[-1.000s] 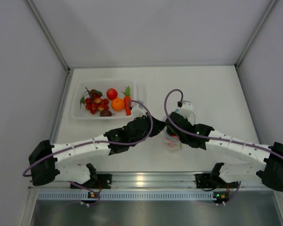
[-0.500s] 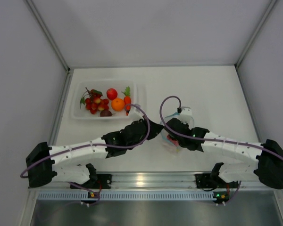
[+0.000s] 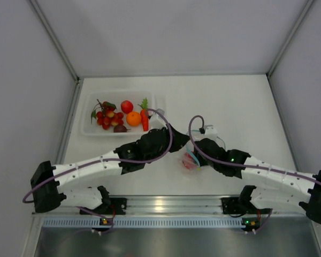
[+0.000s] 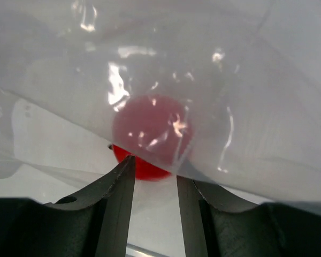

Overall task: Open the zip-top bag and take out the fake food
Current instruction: Pick up the fake fruit from the zipper food storage bag.

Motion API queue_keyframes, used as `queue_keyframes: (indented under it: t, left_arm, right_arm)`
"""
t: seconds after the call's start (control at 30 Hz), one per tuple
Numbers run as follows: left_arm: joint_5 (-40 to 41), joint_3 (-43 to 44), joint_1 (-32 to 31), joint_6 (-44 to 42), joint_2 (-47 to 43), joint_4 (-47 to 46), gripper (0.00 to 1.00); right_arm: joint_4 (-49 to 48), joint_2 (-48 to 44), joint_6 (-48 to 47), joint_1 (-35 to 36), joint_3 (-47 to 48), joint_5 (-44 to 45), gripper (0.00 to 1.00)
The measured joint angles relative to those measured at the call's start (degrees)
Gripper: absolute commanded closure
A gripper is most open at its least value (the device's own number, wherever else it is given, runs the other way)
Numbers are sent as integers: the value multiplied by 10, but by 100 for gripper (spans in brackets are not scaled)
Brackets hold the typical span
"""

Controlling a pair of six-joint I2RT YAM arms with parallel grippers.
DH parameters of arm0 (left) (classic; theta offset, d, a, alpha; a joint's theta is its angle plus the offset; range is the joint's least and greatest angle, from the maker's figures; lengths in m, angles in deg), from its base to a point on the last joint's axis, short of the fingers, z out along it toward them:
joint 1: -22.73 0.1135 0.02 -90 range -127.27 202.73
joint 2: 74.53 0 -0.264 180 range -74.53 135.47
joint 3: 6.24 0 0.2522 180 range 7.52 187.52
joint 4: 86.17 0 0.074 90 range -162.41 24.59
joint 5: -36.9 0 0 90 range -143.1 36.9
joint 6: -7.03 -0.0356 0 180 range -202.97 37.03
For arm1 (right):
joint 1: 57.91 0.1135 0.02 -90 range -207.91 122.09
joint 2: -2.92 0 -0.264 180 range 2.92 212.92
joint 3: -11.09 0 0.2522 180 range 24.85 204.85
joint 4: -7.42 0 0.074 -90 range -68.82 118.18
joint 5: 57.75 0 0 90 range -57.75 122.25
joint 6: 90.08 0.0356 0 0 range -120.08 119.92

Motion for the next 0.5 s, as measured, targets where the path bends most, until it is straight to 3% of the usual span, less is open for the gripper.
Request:
queue_keyframes:
  t: [0.3, 0.5]
  left_arm:
    - [-87, 29, 33, -24, 40, 11, 100]
    - [-168, 47, 51, -32, 73, 10, 100]
  right_arm:
    - [-15, 36, -41, 0, -17, -35, 55]
    - [-72, 5, -43, 1, -50, -41, 52]
